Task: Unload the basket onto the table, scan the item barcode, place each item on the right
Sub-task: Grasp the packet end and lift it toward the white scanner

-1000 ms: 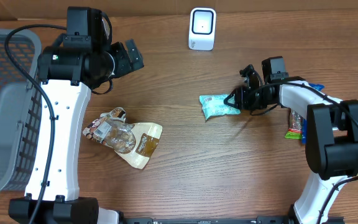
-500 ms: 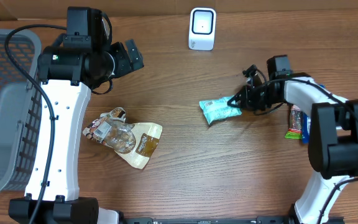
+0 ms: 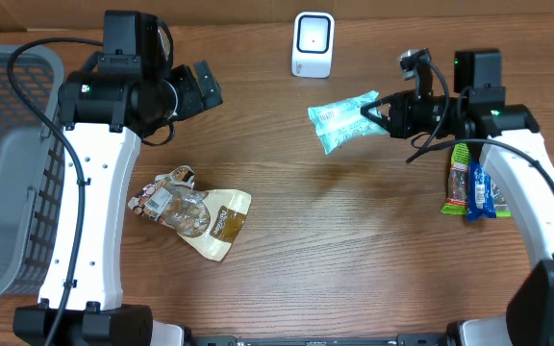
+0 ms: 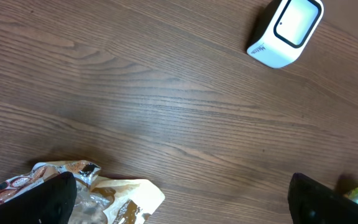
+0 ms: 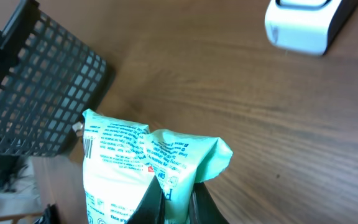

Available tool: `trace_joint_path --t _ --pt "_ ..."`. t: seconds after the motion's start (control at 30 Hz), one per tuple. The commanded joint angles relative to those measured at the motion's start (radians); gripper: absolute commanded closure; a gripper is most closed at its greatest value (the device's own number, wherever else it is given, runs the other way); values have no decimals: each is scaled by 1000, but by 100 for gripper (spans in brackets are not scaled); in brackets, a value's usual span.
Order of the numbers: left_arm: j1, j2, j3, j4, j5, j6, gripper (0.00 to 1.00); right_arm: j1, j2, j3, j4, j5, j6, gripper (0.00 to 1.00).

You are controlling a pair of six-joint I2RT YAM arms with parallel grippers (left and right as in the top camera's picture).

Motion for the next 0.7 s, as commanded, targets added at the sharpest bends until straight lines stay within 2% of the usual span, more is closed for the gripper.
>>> trace_joint_path --t 0.0,0.1,0.47,0.67 --pt "-2 11 3 4 -6 -3 0 4 -69 23 21 98 99 96" --pt "-2 11 3 4 -6 -3 0 30 -95 23 40 241 201 96" --pt "-2 11 3 4 -6 -3 0 238 -100 23 83 668 200 96" --pt "-2 11 3 4 -6 -3 0 297 -100 23 137 810 200 96"
